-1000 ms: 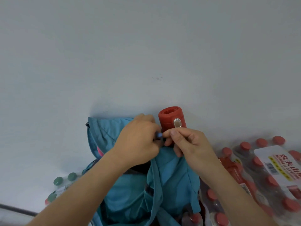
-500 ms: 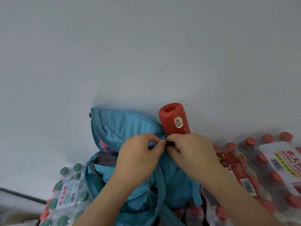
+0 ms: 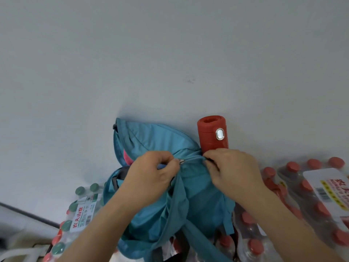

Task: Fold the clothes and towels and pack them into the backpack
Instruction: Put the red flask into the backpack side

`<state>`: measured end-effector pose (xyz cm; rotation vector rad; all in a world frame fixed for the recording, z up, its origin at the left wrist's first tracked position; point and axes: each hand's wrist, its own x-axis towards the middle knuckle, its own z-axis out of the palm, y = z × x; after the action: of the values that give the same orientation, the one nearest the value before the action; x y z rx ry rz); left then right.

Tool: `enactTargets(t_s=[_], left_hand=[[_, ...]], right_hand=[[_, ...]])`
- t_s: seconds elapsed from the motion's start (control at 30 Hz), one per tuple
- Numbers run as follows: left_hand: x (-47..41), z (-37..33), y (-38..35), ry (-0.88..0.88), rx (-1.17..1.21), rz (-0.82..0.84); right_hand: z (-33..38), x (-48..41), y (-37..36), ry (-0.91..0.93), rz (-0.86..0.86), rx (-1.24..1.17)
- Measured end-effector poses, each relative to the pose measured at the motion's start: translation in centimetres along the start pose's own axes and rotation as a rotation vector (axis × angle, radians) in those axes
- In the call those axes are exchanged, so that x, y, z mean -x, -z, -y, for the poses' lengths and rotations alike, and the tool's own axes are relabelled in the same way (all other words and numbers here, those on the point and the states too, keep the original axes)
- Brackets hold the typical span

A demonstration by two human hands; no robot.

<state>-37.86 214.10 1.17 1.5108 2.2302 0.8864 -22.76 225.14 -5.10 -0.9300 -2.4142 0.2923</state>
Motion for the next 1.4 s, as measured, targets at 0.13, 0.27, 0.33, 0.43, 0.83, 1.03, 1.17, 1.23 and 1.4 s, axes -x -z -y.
enactTargets(t_s=[0.13, 0.27, 0.33, 0.43, 0.83, 1.03, 1.17, 1.23, 1.4], left_hand=[[-0.1, -0.6, 0.4, -0.083, -0.01, 0.005], [0.1, -1.3, 0.5, -0.212, -0.129, -0.022], [0.3, -1.5, 0.3, -0.244, -0.184, -0.051], [0.3, -1.7, 0.1, -0.241, -0.223, -0.117], [-0.1, -2.3, 4.4, -0.325, -0.22, -0.147], [-0.3, -1.5, 6.3, -0.285, -0.188, -0.188], [-0.7, 0.1, 8.7, -0.16, -0.085, -0.278], [-0.8, 0.5, 9.0, -0.181, -0.109, -0.264], [-1.6, 0.0, 9.5, -0.33, -0.138, -0.268]], right_hand=[[1.6, 0.9, 0.1, 0.14, -0.116, -0.116], [2.9, 0.0, -0.1, 0.268, -0.205, -0.222], [3.0, -0.5, -0.2, 0.26, -0.21, -0.184], [2.5, -0.7, 0.5, 0.2, -0.204, -0.11], [6.4, -2.7, 3.1, 0.252, -0.145, -0.465], [5.2, -4.4, 4.4, 0.253, -0.168, -0.35], [3.3, -5.6, 6.0, 0.119, -0.15, -0.26], [3.9, -5.8, 6.7, 0.114, -0.126, -0.226], [10.0, -6.7, 7.2, 0.267, -0.052, -0.156]])
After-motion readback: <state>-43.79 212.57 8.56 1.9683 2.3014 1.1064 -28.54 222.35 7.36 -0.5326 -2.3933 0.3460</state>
